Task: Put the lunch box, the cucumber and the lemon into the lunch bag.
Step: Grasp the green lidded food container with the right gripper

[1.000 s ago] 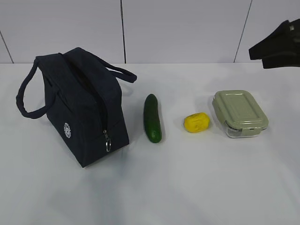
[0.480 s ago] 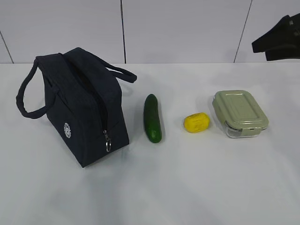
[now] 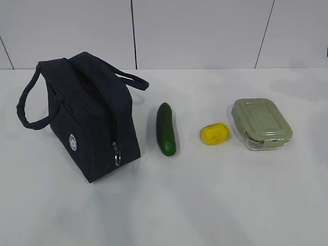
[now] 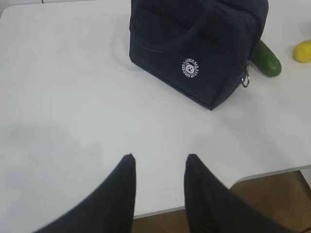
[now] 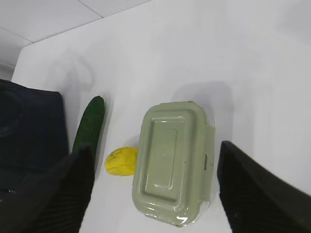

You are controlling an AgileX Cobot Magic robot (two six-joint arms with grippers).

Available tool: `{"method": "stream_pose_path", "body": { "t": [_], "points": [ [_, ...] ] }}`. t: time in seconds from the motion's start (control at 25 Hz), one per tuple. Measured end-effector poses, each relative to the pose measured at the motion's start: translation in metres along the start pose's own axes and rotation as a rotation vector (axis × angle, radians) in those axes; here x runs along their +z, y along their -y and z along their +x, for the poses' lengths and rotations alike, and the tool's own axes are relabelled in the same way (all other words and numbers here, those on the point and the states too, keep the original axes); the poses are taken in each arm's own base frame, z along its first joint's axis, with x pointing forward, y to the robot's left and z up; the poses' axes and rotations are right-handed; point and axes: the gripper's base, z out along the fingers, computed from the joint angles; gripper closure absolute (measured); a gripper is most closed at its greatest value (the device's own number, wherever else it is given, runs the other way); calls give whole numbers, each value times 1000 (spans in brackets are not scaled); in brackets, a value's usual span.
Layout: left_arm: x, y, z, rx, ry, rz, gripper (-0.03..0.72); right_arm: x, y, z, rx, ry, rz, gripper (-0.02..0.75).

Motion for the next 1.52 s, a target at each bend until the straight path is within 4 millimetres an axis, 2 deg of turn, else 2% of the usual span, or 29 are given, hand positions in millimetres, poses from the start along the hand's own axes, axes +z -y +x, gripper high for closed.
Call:
{"method": "stream_pose_path", "body": {
  "t": [0.16, 0.48, 0.72, 0.84, 1.28, 1.52],
  "points": [
    [0, 0, 0, 0, 0, 0, 447, 21, 27, 10, 89, -16, -34, 151],
    [0, 0, 0, 0, 0, 0, 447, 56, 65, 32, 224, -44, -77, 156],
    [0, 0, 0, 0, 0, 0, 447, 81, 74, 45, 249, -85, -109, 156],
    [0, 0, 0, 0, 0, 0, 447, 86, 78, 49, 249, -95, -113, 156],
    [0, 0, 0, 0, 0, 0, 447, 103, 95, 63, 293, -85, -140, 156],
    [0, 0, 0, 0, 0, 0, 447, 103, 95, 61, 298, -69, -142, 156]
  ]
}}
